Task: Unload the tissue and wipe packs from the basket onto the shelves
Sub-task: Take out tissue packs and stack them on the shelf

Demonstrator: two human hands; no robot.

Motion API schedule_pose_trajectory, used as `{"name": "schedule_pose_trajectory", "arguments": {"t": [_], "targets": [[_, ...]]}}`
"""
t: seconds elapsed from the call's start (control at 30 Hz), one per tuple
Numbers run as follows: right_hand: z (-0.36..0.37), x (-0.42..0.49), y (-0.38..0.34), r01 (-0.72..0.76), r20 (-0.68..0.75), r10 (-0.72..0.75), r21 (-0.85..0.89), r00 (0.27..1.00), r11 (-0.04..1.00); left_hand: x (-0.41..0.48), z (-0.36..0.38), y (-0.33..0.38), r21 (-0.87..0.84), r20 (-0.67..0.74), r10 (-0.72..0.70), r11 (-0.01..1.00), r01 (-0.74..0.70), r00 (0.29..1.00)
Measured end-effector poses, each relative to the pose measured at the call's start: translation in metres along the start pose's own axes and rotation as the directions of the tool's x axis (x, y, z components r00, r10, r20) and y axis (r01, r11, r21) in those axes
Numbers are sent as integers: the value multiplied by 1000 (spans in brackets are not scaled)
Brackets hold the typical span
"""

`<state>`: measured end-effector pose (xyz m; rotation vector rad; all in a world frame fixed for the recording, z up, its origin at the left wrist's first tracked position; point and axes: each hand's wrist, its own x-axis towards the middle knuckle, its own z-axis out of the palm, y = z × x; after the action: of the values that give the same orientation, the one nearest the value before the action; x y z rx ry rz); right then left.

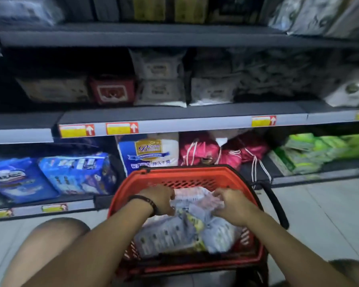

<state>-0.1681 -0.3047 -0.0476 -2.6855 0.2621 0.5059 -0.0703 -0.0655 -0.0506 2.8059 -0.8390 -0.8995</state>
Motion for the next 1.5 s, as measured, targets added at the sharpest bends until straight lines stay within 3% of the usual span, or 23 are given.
{"name": "schedule_pose_trajectory", "arguments": {"t": [0.1,0.23,0.43,0.57,0.7,0.77,0.9,0.97,1.03,1.07,1.13,1.2,1.33,1.37,1.47,1.5], "targets": [[20,5,7,-91,89,97,-67,991,994,9,11,12,35,55,38,999,-40,998],[42,17,14,-226,141,219,35,966,974,21,30,28,-63,65,82,995,-77,995],[54,22,29,-237,24,236,133,971,962,41,49,53,-250,52,47,968,-32,998],[67,22,25,-201,-18,205,130,979,971,41,61,50,-464,64,-52,882,76,997],[66,21,29,-163,-48,172,156,984,974,46,71,58,-403,-13,-97,911,84,995],[62,21,32,-114,-45,131,273,990,955,44,68,63,-444,2,-106,891,96,994],[54,21,40,-62,-60,118,574,991,816,40,57,61,-703,-2,-104,708,73,995],[43,20,35,-45,-172,253,739,952,672,38,46,57,-822,-17,-121,567,55,992],[27,15,29,-16,-302,460,822,835,569,32,36,58,-906,-37,-128,424,21,991],[19,11,24,-16,-265,498,871,826,491,32,34,57,-945,-29,-120,327,12,992],[9,2,11,-71,-33,353,958,935,277,27,31,60,-991,0,-72,134,9,997],[7,-5,-4,-95,76,108,978,991,186,19,29,62,-995,-19,1,102,-19,1000],[-2,-3,-12,118,-140,34,922,990,368,5,10,59,-964,-110,64,234,-122,992],[-6,-2,-11,142,-168,28,905,985,402,4,3,57,-965,-149,45,210,-156,988],[-12,-4,-17,165,-174,-31,845,984,509,-3,-12,53,-977,-205,-66,-52,-209,977],[-13,-6,-20,188,-183,-61,835,981,517,-4,-16,52,-972,-208,-130,-86,-220,969]]}}
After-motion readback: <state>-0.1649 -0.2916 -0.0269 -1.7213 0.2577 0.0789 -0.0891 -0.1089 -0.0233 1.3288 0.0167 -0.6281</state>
